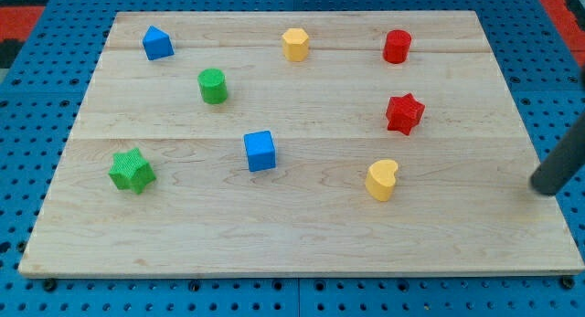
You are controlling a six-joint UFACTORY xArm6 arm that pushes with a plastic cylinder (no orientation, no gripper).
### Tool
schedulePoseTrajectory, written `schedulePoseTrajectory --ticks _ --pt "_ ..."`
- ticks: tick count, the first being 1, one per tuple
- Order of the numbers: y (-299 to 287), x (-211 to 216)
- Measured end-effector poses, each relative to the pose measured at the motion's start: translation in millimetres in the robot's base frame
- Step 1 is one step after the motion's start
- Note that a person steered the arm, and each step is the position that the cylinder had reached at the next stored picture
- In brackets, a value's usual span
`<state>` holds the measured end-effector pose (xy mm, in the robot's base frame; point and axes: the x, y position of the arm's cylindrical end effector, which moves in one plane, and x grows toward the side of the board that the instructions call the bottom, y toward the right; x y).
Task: Move the arm to the bottom right of the yellow heart
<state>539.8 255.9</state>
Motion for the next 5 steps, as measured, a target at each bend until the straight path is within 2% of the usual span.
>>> schedulePoseTrajectory --ticks 1,2,5 --pt "-91.3 14.1" --pt "-131.0 13.1" --pt "-124.7 13.1"
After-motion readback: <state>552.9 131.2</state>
